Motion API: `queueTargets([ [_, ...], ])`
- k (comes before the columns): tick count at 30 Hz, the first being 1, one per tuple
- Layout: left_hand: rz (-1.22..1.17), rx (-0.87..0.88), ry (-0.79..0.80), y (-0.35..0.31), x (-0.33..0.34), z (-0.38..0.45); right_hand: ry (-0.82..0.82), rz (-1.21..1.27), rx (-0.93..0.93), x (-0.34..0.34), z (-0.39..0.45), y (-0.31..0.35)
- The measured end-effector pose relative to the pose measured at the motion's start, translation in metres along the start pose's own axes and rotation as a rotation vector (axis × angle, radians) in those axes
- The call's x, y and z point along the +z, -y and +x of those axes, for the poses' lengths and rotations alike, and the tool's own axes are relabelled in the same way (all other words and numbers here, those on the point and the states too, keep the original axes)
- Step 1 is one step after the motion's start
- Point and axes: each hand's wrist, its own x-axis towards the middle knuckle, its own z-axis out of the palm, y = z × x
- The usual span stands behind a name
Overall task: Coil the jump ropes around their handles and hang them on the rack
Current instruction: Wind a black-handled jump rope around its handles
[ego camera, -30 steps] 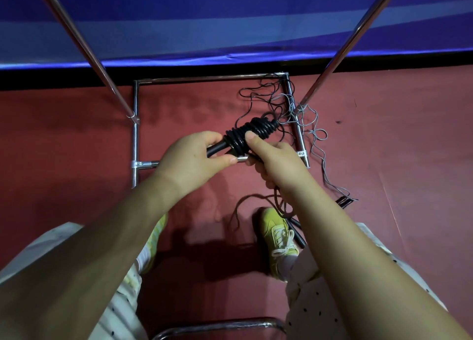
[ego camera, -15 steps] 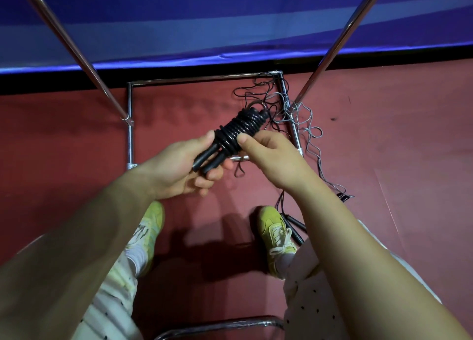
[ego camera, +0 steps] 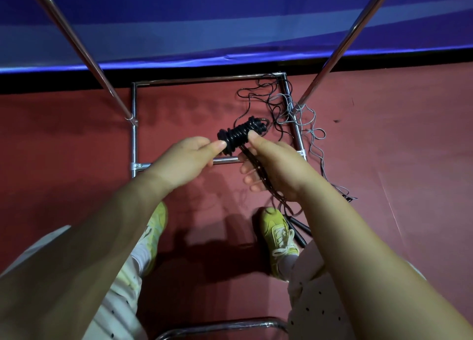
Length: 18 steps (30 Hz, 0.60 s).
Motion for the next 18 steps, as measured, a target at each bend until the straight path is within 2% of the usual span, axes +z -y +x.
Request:
queueTargets([
  [5,0.089,0.062,-0.035,-0.001,0.0,-0.002,-0.024,0.082,0.087,0.01,0.003,-0.002],
  [9,0.135,0.11,-0.082,-0.005,0.002,-0.006,-0.088,0.056,-0.038,0.011,0.004,-0.001],
  [15,0.032,0.112,-0.149,-0.006,0.003,-0.005,-0.054,0.067,-0.219,0.014,0.0,-0.001],
  [17,-0.01,0.087,-0.075,-0.008,0.004,-0.005,-0.025,0.035,-0.269,0.013,0.0,0.0],
  [18,-0.08,0.059,0.016,-0.01,0.003,-0.006,0.0,0.005,-0.301,0.011,0.0,0.001],
])
